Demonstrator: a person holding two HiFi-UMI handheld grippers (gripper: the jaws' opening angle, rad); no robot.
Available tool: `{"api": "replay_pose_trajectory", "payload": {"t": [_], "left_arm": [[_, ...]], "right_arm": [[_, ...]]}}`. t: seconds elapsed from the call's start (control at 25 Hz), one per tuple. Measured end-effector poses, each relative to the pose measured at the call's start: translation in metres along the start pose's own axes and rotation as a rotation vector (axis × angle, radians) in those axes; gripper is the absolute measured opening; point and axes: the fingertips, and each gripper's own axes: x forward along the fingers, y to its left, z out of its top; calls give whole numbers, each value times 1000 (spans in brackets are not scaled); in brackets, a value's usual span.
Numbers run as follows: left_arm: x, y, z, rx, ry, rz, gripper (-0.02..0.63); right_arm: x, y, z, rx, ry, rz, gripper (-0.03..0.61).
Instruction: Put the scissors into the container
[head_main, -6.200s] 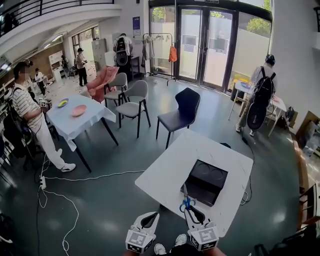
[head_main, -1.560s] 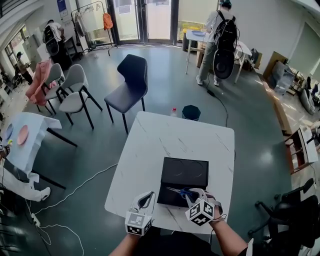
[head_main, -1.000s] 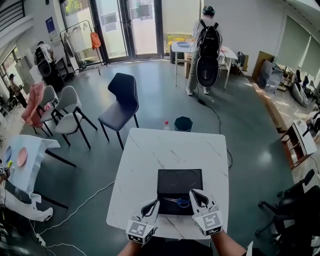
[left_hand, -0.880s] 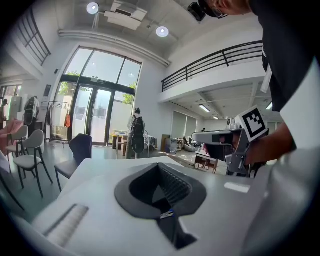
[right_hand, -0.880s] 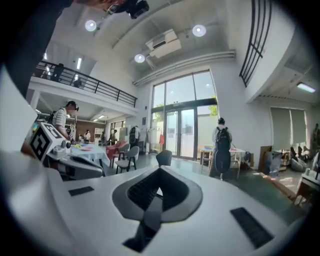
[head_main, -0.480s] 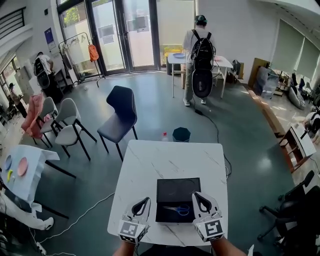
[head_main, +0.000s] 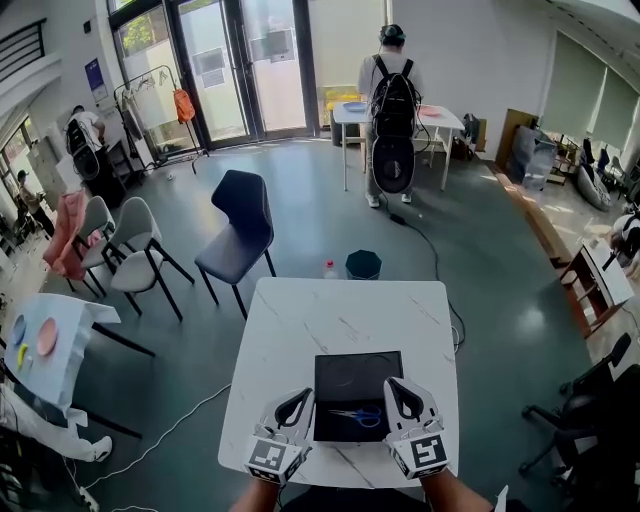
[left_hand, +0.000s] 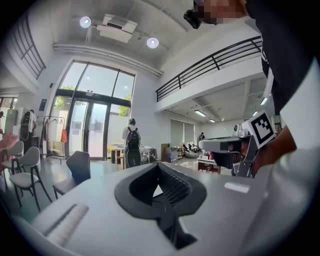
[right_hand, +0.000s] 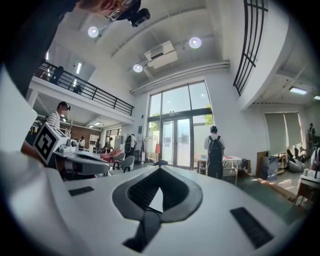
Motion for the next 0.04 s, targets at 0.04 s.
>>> {"api": "replay_pose_trajectory", "payload": {"t": [0.04], "left_arm": [[3,-1,3,2,-9,-2,9]], "right_arm": [[1,-1,1,10,-11,-1,8]]}}
